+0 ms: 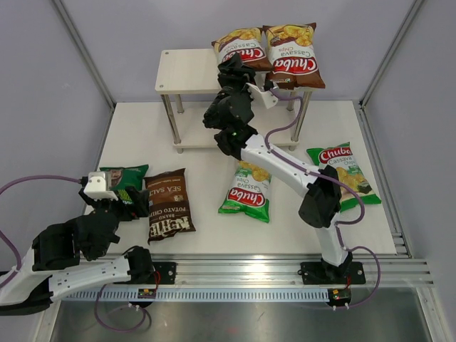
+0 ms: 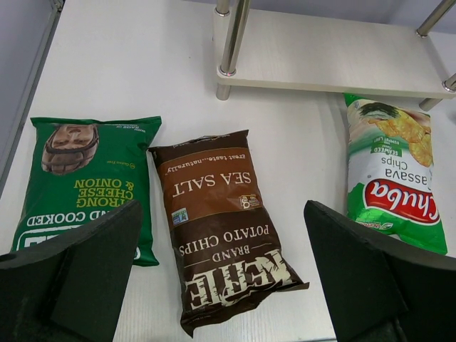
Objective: Place and organize the chips bags onto the shelf
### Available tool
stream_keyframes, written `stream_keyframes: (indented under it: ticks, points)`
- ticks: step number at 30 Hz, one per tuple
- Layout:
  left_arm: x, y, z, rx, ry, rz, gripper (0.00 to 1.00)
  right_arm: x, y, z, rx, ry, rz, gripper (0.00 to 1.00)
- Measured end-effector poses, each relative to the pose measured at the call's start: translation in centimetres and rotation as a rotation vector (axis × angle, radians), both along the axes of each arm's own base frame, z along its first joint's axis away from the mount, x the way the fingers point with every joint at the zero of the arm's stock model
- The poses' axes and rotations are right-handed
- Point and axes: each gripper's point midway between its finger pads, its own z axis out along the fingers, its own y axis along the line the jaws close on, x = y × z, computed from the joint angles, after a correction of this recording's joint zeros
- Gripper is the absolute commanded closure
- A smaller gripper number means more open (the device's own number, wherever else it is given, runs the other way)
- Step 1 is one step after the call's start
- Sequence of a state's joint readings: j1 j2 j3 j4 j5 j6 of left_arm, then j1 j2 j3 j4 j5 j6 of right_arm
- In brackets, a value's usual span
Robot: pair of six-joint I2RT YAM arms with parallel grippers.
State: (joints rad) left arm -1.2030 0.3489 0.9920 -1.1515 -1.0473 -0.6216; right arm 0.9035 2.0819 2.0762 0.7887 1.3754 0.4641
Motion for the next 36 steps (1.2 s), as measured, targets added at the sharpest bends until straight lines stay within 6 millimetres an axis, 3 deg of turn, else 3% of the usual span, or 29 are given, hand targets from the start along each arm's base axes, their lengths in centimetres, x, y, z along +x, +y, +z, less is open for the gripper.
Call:
stream_keyframes:
  ticks: [8,13,14,18,36]
  points:
    - [0.0,-0.1,0.0,0.005,0.002,0.001,0.01,-2.8,-2.9,3.2,0.027,-0.053,0.096,0.35]
    - [0.0,-0.1,0.0,0.005,0.002,0.002,0.01,-3.0,-4.3,4.0,0.091,-0.077,0.171,0.42]
    - [0.0,-0.1,0.0,0.005,0.002,0.002,0.01,-2.8,-4.2,3.9,0.099,-0.08,0.183,0.49]
    - [0.1,0.0,0.0,0.003,0.002,0.007,0.01,-2.3,-2.8,2.7,0.105,-0.064,0.242,0.66]
    - [0.0,0.1,0.0,-0.007,-0.001,0.009,0.01,-0.1,0.4,-3.6,0.254,-0.016,0.295,0.76]
